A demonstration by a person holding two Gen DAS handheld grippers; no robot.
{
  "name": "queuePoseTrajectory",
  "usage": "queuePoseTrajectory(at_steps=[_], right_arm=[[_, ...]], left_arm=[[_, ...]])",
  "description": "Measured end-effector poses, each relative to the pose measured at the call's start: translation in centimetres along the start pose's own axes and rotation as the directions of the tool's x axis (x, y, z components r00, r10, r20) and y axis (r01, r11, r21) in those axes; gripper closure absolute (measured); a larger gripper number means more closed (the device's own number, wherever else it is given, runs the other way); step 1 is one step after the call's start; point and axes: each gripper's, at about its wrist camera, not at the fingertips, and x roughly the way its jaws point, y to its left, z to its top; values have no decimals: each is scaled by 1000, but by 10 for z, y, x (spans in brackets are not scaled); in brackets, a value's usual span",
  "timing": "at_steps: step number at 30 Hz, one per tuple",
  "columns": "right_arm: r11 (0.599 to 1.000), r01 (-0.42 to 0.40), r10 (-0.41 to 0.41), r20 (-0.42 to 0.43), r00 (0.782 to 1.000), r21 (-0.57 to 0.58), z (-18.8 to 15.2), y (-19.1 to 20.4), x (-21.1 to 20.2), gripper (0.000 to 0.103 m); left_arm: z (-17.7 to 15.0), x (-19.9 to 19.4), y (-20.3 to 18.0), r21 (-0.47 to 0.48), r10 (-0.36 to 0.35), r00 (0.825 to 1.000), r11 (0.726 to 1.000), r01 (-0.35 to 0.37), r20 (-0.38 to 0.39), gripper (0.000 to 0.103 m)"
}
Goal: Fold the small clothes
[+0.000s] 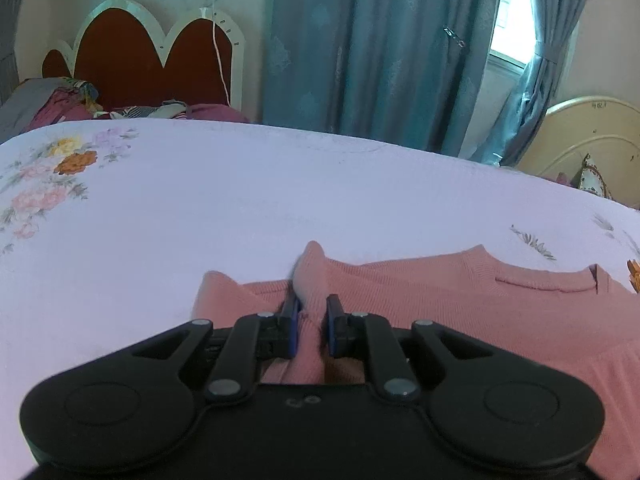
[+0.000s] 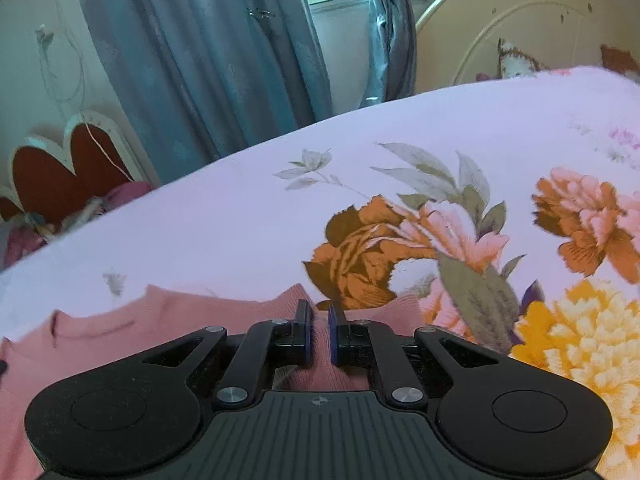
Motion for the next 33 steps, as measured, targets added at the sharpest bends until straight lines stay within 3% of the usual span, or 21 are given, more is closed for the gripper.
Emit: queuePoseTrajectory(at_steps=[5,6,7,8,9,12,13,15,19,22,25,31,33], right_arm=[[998,-29,30,13,999,-58,4,7,-21,94],[997,-36,37,15,999,-72,4,8,-27,88],[995,-37,39,21,999,-88,3,9,-34,70],[994,-36,39,27,999,-101,1,11,-40,59],[993,-33,38,33,999,-117,-2,12,-47,52],[984,-18,20,12,1000,-178,-18,20,-61,54],[982,-16,17,7,1000,-190,-24,21,-66,64],[979,-15,14,-11,1000,-202,-37,26,-71,72],[961,-23,17,-25,1000,-276,-62,39,-81,72],[930,4,-27,-58,998,-368,-83,48,-82,72],[885,74,-98,-30,995,-459,-96,43,-82,72],[896,104,-139,-49,989,-432,-95,31,-89,72],[915,85,-115,-52,992,-395,-92,35,-98,72]], left_arm=[[4,-17,-4,49,3,1000,999,-3,10,67],[4,-22,-3,50,3,1000,999,-4,20,55],[4,-30,-2,46,5,999,999,-7,38,49],[3,-38,-1,45,5,998,999,-7,60,43],[2,-46,-2,51,4,997,999,-8,79,42],[-5,-67,-8,88,-19,995,996,10,97,43],[-7,-72,-10,96,-31,995,995,21,99,43],[-16,-82,-21,124,-61,995,991,51,84,43],[-40,-86,-37,156,-93,995,984,87,33,43],[-59,-80,-39,171,-57,998,984,57,-9,45],[-68,-76,-28,153,-10,999,988,15,-35,48],[-73,-87,-19,131,10,999,991,-4,-41,48],[-73,-94,-18,112,14,999,994,-9,-43,51]])
